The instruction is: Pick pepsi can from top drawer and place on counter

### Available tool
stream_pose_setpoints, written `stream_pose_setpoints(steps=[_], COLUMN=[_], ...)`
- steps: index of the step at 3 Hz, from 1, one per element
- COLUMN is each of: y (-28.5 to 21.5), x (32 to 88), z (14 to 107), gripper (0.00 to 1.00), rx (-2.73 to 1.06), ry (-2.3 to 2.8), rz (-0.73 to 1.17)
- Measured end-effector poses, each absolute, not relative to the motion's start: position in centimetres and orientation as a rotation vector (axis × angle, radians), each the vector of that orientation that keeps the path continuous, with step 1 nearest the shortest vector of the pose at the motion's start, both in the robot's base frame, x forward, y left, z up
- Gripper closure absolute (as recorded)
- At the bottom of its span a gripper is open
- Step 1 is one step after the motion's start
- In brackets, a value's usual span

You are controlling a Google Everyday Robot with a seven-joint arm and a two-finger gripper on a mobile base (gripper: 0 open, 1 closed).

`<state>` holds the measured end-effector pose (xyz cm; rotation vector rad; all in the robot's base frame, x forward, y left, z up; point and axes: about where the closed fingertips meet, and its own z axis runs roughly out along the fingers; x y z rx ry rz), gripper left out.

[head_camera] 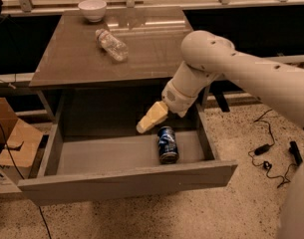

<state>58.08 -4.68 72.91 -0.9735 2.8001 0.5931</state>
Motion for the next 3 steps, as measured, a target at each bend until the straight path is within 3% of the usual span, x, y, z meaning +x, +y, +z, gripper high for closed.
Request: stream_pose_setpoints(steps=[3], y=[-6.1], x=[58.9], z=[63.2], gripper=[0.0], rx=[-0.768], ry=[3.01], rz=[0.545])
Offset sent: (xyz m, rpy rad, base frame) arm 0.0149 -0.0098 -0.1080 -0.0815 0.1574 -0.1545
